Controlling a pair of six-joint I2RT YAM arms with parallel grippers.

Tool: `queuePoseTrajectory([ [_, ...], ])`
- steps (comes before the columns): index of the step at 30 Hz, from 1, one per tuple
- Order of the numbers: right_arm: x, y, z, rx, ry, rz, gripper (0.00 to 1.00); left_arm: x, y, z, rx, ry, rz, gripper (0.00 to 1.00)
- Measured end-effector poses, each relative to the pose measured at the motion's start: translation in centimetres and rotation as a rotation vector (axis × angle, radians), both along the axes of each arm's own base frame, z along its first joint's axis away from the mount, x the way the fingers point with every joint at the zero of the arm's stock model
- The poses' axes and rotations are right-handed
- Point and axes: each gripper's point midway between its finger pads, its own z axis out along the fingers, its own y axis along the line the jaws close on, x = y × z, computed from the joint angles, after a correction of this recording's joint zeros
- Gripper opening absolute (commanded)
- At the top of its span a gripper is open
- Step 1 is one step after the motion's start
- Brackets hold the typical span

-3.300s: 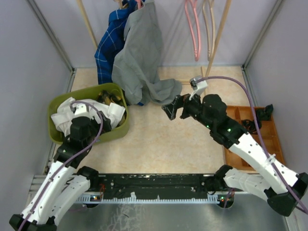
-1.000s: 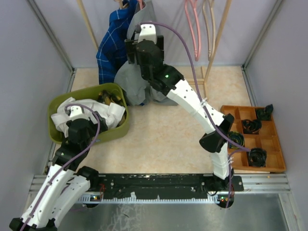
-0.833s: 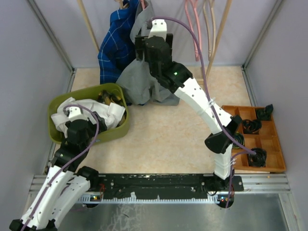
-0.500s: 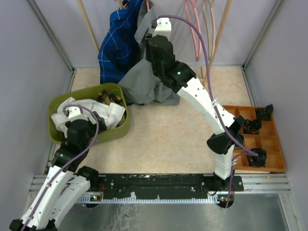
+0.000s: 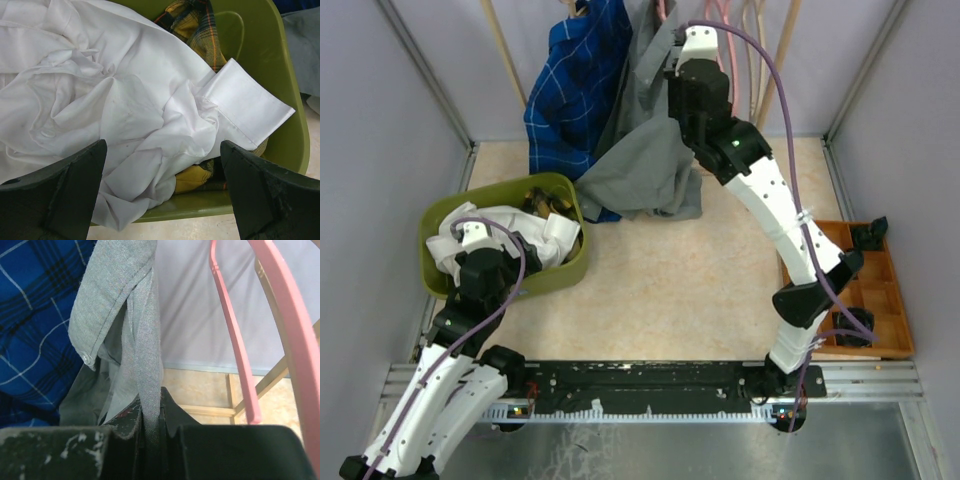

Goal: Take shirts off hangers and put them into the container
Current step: Pick up the hanger from the clothesline.

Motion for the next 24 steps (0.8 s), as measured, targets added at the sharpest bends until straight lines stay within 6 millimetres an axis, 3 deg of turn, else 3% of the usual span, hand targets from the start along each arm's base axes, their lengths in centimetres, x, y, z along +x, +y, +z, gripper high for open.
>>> queuePoseTrajectory([
  [8,0.0,-3.1,0.7,-0.040,0.007,0.056,0.00,0.0,0.0,0.0,-0.003,0.000,0.001,1.00],
  [19,-3.0,-3.6,4.1,0.032,-0.055,0.144,0.00,0.0,0.0,0.0,-0.003,0.001,0.001,1.00],
  [24,-4.6,-4.0,4.7,0.069,-0.067,0.169,0.00,0.0,0.0,0.0,-0.003,0.001,0.001,1.00],
])
